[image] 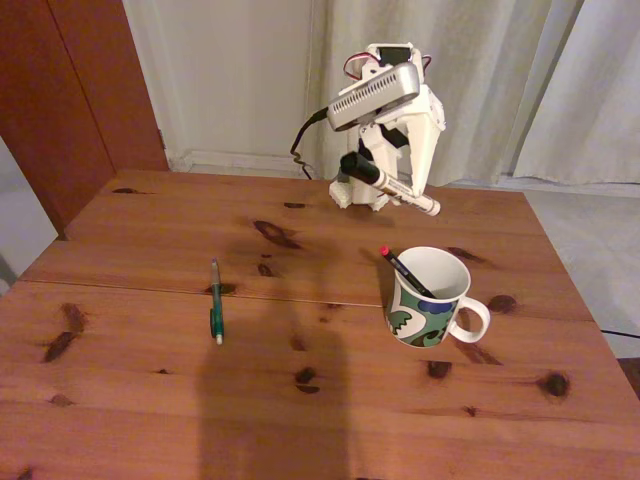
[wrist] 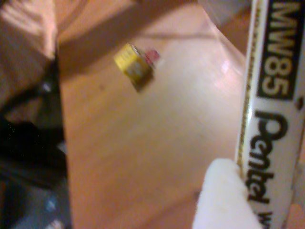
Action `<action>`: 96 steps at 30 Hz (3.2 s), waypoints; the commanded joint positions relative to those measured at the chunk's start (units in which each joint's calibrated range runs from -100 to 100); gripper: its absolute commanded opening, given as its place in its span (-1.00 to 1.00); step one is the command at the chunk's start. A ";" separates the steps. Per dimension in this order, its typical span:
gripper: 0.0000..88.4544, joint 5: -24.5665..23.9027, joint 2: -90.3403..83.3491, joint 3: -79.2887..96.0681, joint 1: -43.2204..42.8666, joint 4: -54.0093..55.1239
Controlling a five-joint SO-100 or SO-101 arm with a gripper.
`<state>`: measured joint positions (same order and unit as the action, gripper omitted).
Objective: Clean up the desk and place the pens and markers into the cup
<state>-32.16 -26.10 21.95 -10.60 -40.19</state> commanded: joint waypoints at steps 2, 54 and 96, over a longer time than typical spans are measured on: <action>-0.99 -1.10 1.40 -1.57 -0.62 5.22; -0.98 4.50 -13.91 26.20 -6.89 12.36; -0.98 5.55 -13.82 42.70 -4.88 40.06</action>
<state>-27.33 -37.80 64.08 -15.36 -4.11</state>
